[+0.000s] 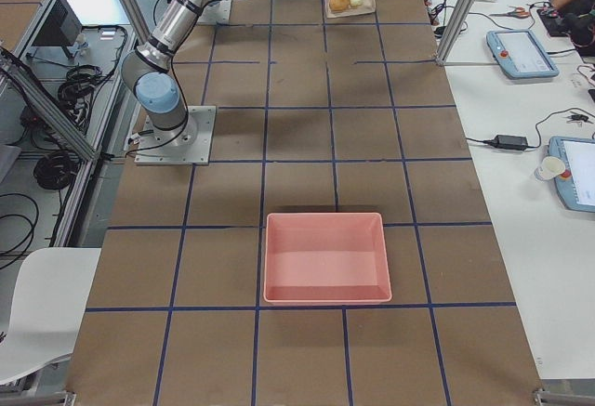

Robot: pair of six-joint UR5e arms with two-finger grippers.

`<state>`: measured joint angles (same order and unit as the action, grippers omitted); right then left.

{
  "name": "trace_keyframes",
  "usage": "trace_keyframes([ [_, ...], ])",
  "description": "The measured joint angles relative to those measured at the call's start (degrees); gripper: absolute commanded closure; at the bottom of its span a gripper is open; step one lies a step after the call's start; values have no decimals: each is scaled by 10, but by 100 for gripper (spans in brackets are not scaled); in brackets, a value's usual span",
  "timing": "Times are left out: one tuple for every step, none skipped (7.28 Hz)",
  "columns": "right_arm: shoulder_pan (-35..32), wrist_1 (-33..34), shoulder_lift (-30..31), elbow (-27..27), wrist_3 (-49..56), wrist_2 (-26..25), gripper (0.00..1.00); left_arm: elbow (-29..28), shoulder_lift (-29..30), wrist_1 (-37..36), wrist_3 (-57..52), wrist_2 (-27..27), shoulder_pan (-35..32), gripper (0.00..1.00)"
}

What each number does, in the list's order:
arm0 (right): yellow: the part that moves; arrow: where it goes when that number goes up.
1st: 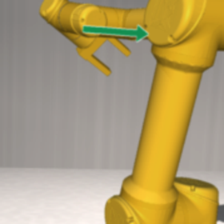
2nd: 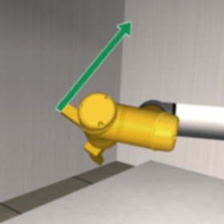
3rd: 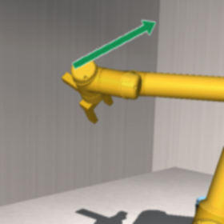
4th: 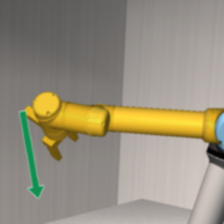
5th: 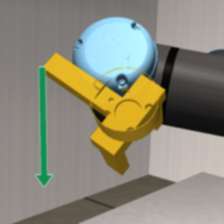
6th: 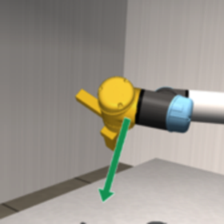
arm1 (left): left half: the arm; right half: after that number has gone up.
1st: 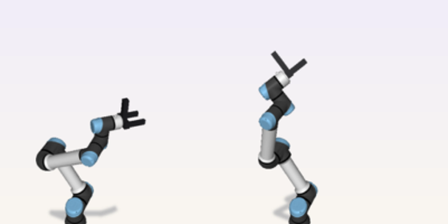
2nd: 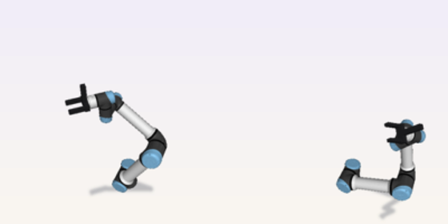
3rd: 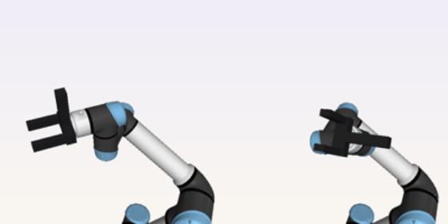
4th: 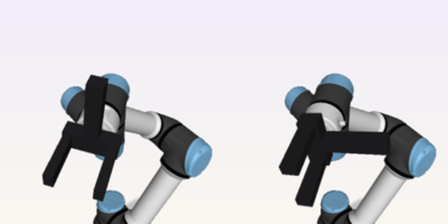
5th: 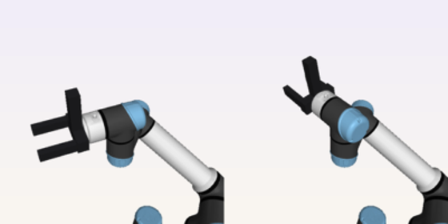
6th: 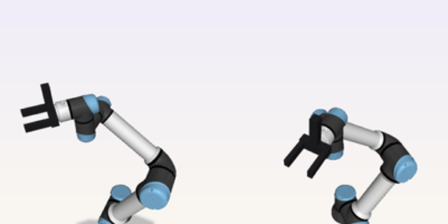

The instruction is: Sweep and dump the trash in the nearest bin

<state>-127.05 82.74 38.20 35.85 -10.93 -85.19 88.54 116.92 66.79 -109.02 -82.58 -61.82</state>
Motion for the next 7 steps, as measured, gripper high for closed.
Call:
trace_keyframes([
  [15, -39, 16, 4, -2, 0, 96, 9, 0, -1, 0, 22, 12, 99],
  [23, -70, 32, 19, -6, 0, 96, 21, 0, -3, 0, 44, 23, 99],
  [28, -89, 50, 49, -15, -2, 96, 29, 0, -5, 0, 58, 29, 99],
  [31, -100, 67, 82, -41, -5, 97, 32, 0, -6, -1, 64, 32, 99],
  [35, -116, 80, 106, -94, -15, 97, 32, 0, -6, -1, 66, 32, 99],
  [39, -139, 89, 118, -162, -32, 98, 32, -1, -7, -1, 66, 33, 99],
  [42, -161, 97, 124, -228, -43, 98, 32, -1, -7, -1, 66, 33, 99],
])
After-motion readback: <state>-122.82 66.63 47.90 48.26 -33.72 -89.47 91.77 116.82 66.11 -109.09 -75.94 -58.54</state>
